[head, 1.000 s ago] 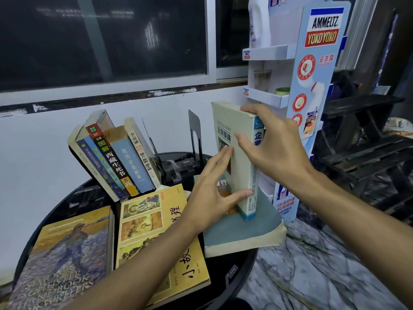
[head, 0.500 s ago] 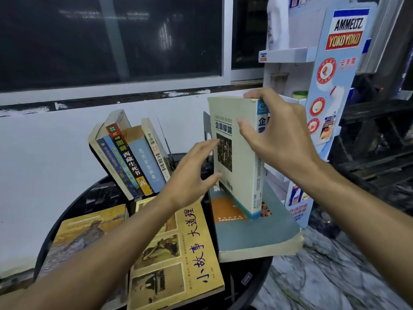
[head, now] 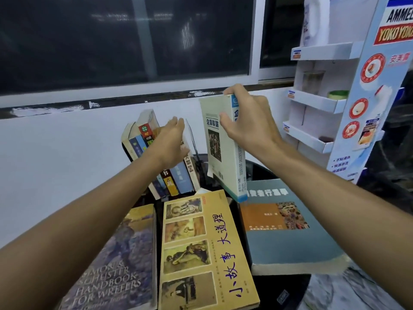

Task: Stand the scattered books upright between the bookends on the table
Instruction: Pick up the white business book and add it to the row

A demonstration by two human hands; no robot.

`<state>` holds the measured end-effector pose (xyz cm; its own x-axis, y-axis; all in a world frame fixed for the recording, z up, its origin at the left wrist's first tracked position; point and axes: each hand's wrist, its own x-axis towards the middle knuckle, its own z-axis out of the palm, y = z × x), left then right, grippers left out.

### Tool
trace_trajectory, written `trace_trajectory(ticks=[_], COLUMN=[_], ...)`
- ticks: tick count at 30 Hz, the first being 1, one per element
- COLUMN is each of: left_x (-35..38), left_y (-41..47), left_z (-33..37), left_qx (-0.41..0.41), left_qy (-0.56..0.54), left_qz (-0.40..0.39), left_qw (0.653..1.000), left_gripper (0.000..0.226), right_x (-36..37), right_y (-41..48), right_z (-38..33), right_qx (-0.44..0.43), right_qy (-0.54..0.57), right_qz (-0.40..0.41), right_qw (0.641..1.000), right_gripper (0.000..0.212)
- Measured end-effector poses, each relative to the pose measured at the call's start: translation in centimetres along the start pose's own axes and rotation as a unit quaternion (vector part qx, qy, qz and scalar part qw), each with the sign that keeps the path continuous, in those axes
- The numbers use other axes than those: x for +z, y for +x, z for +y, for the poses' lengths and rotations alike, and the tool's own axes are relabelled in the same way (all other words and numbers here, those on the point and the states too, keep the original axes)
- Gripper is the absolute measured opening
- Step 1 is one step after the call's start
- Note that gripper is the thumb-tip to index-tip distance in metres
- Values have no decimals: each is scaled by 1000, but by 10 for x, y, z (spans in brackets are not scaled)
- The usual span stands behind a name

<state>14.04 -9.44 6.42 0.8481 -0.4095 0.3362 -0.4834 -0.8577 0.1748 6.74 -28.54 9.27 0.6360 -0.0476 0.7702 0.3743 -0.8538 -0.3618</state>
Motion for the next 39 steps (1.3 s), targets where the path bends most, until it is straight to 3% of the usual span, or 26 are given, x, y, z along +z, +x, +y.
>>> trace_trajectory(ticks=[6, 12, 23, 35, 39], left_x=[5, 13, 21, 25, 26], left_y=[17, 25, 28, 27, 27], left_z=[-10, -22, -28, -29, -30], left_qx=[-27, -23, -17, -11, -9], left_qy=[61, 41, -9, -23, -23], left_qz=[-22, 21, 55, 70, 74], left_qw=[998, 999, 998, 997, 997], left_gripper=[54, 27, 30, 26, 26], right_x=[46, 87, 132, 150, 149], right_y=[21, 31, 25, 19, 14], right_z=[16, 34, 50, 48, 49], right_qx=[6, 16, 39, -2, 10], right_qy=[-17, -51, -3, 18, 39], right_qz=[9, 17, 54, 96, 80], right_qw=[1000, 998, 998, 995, 996], right_gripper=[32, 35, 38, 36, 38])
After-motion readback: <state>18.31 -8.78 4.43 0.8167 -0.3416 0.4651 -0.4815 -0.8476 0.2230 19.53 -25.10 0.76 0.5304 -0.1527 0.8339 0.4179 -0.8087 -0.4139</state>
